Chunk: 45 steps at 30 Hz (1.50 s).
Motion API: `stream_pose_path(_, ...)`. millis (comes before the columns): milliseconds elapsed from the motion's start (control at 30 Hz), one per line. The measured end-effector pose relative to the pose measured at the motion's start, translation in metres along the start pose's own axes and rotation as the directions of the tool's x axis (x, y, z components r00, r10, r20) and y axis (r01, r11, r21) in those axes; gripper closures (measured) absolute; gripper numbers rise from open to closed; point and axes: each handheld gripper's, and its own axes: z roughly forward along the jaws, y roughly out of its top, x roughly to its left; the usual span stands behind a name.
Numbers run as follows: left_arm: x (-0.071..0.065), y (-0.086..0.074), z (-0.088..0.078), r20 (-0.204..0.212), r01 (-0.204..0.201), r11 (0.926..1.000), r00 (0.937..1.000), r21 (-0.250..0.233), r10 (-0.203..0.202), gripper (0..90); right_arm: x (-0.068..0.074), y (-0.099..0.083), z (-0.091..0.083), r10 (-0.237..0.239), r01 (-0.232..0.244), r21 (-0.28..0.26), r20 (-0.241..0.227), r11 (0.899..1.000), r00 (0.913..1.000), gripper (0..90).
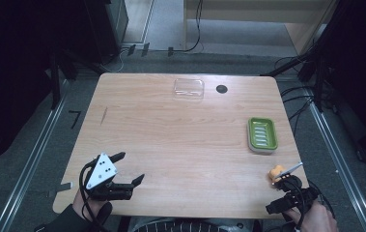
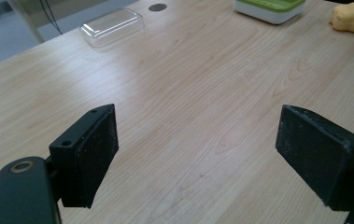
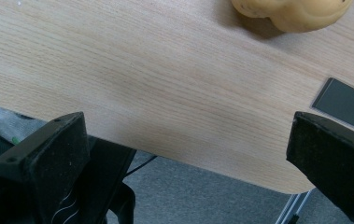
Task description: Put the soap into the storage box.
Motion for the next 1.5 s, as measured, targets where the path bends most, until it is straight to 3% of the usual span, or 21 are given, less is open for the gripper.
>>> stream_pose_path(367, 0.0, 0.0, 0.0, 0.003, -0.005, 1.0, 1.0, 0.004, 0.005, 13.6, 0.003, 0.003, -0.001, -0.018, 0.018, -0.007, 0.012, 1.0, 0.9998, 0.0)
stream_pose_path(900, 0.0, 0.0, 0.001, 0.007, -0.002, 1.0, 1.0, 0.003, 0.002, 13.6, 0.001, 0.013, -0.003, -0.022, 0.022, -0.028, -0.015, 0.999, 0.9996, 0.0)
stream_pose_path(1500, 0.0, 0.001, 0.001, 0.008, -0.006, 1.0, 1.0, 0.003, 0.006, 13.6, -0.003, 0.039, -0.007, -0.027, 0.027, -0.033, -0.004, 0.999, 0.9996, 0.0)
